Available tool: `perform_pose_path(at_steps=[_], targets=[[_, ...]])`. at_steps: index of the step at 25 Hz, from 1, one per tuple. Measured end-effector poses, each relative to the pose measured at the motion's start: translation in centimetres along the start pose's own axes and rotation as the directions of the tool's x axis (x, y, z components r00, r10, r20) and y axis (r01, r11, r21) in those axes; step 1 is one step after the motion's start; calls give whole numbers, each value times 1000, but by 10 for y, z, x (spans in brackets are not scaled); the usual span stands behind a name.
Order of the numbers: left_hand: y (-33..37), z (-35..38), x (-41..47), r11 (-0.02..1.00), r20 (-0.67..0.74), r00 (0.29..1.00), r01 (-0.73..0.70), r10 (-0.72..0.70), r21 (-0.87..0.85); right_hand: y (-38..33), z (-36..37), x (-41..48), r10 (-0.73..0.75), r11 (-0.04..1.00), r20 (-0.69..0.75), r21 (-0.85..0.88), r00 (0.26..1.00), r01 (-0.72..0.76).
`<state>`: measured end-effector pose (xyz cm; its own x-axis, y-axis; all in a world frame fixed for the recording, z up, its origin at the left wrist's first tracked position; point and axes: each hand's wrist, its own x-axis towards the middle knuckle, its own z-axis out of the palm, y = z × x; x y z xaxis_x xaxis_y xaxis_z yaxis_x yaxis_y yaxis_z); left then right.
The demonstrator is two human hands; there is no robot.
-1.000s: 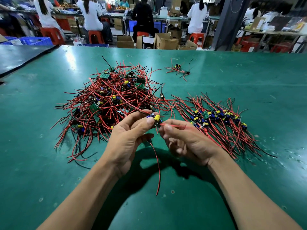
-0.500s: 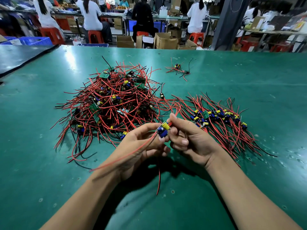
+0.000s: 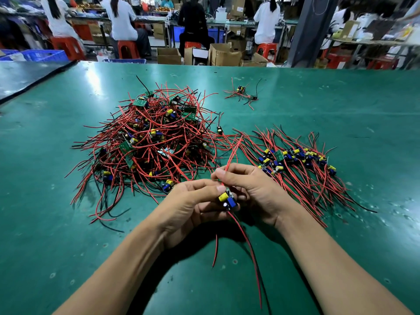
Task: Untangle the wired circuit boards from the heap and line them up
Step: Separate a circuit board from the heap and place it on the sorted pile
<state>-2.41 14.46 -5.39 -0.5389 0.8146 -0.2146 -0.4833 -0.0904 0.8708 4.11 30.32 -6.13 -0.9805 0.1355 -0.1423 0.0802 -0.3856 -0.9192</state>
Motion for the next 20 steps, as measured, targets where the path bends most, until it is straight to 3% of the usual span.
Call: perform_pose_path(at_steps=[6,11,16,18,20], targets=[[-6,6,6,994,-154,987,-35,51,103,5,-5,0,32,982,-57,-187,998,-42],[-6,4,5,950,-79,995,-39,67,309,1,-9,0,-96,946,-192,-323,977,29],[-5,5,2,942,-16,1000,-11,18,336,2,-17,9,-275,944,-422,-286,864,161],[-5,4,2,947,-23,1000,-12,21,321,8,-12,13,-294,938,-473,-310,831,155],[-6,4,3,960,-59,998,-15,33,281,10,-10,14,-255,955,-469,-257,846,146]])
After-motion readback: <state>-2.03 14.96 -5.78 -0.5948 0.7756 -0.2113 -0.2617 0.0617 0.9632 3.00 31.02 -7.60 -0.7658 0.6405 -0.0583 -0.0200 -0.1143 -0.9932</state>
